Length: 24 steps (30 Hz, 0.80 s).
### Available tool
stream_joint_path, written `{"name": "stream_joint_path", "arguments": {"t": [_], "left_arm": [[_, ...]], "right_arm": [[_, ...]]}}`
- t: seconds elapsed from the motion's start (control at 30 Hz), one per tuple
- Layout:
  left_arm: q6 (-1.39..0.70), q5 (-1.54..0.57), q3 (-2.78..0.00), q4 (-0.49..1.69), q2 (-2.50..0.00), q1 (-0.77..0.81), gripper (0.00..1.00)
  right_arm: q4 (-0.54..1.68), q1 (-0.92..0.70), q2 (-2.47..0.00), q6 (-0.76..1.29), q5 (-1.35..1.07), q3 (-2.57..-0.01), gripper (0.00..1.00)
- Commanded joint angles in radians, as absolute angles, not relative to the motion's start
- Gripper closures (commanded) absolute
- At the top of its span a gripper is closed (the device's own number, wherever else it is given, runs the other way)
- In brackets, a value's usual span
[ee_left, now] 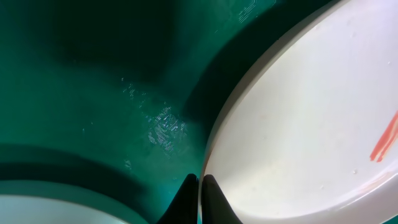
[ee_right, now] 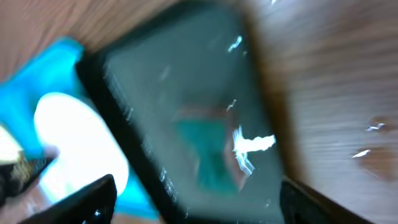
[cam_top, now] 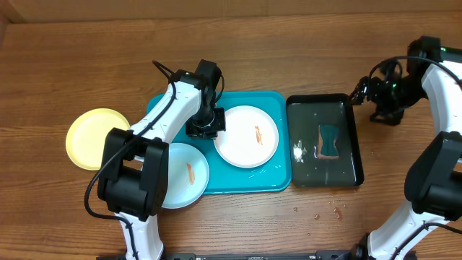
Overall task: Clean dirty plates on tray and stack at the side
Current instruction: 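Lower the right gripper into the black tray toward the sponge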
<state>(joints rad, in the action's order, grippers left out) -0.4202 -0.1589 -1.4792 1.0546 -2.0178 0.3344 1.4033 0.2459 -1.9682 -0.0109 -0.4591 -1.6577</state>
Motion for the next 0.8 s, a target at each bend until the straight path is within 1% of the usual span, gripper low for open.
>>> {"name": "stream_joint_path", "arguments": {"t": [0.0, 0.07, 0.13, 0.2, 0.37, 0.43, 0.5, 0.67, 0.77], "left_arm": [[-0.434, -0.146, -1.499, 1.046, -1.988, 0.343, 0.96], [-0.434, -0.146, -1.499, 1.044, -1.988, 0.343, 0.96], [-0.434, -0.146, -1.499, 1.043, -1.988, 0.343, 0.96], [-0.434, -0.146, -1.499, 1.043, -1.988, 0.343, 0.96], [-0.434, -0.146, -1.499, 1.043, -1.988, 0.343, 0.95], [-0.434, -0.147, -1.499, 1.043, -1.988, 0.343, 0.95], [-0.434, -0.147, -1.499, 1.044, -1.988, 0.343, 0.95], [-0.434, -0.147, -1.499, 1.045, -1.988, 0.343, 0.95], [-0.434, -0.147, -1.499, 1.051, -1.988, 0.343, 0.95]], "right_arm": [[1.46, 0.216, -1.949, -0.13, -0.574, -1.67, 0.25], [1.51, 0.197, -1.949, -0.133, -0.545, -1.669, 0.28], [1.545, 0.17, -1.949, -0.131, -0.461, -1.662, 0.33], [1.555, 0.15, -1.949, -0.106, -0.399, -1.646, 0.36], [1.509, 0.081, -1.949, 0.008, -0.236, -1.581, 0.36], [1.476, 0.052, -1.949, 0.057, -0.163, -1.549, 0.33], [1.431, 0.023, -1.949, 0.073, -0.126, -1.521, 0.32], [1.311, -0.056, -1.949, 0.084, -0.102, -1.463, 0.33], [1.275, -0.097, -1.949, 0.158, 0.013, -1.432, 0.36]]}}
